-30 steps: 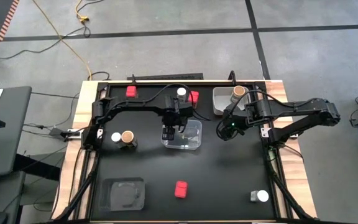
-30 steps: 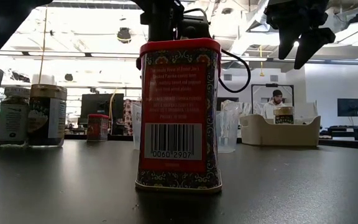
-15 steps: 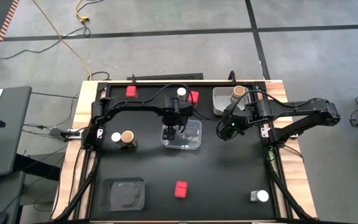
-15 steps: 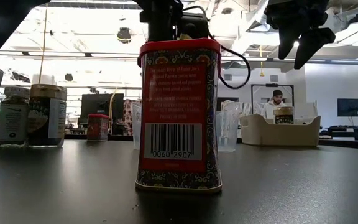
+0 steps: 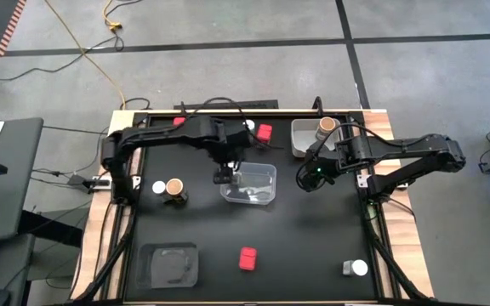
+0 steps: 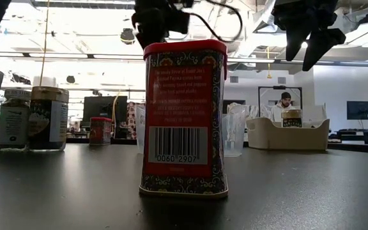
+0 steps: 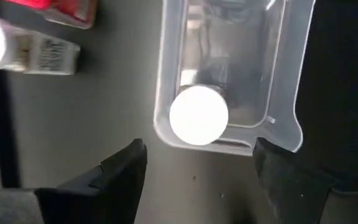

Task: Sort spices by type
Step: Put the red seasoning can into the black bin

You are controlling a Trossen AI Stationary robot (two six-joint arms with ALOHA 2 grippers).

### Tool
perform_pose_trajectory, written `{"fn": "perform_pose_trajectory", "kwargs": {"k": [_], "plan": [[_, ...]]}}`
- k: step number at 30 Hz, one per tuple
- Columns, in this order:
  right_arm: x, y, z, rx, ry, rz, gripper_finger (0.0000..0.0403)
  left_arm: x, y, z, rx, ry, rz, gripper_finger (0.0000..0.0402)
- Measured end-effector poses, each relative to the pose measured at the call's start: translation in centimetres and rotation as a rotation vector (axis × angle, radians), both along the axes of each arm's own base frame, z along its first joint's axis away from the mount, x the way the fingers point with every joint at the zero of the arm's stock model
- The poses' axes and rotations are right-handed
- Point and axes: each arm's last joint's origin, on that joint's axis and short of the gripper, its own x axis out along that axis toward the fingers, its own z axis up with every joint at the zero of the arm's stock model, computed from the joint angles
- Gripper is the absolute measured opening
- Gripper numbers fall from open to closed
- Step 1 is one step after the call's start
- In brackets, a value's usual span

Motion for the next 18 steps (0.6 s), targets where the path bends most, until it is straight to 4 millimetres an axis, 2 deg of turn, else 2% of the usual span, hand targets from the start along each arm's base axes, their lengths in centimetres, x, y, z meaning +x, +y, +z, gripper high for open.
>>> {"fn": "perform_pose_trajectory", "kwargs": {"k": [4,9,13,18], "plan": [[0.0,0.0,0.0,0.002,-0.002,-0.006,0.0317,-1.7,0.1,1.8,0.114,-0.001,0.074,0.0281],[0.0,0.0,0.0,0.009,-0.006,-0.026,0.0317,-3.3,1.0,2.7,0.301,0.078,0.142,0.0281],[0.2,0.0,-0.1,0.010,-0.008,-0.029,0.0317,-4.8,3.5,2.6,0.334,0.167,0.252,0.0275],[0.3,0.0,-0.2,0.013,-0.007,-0.035,0.0317,-7.1,7.3,0.9,0.279,0.244,0.452,0.0255]]}}
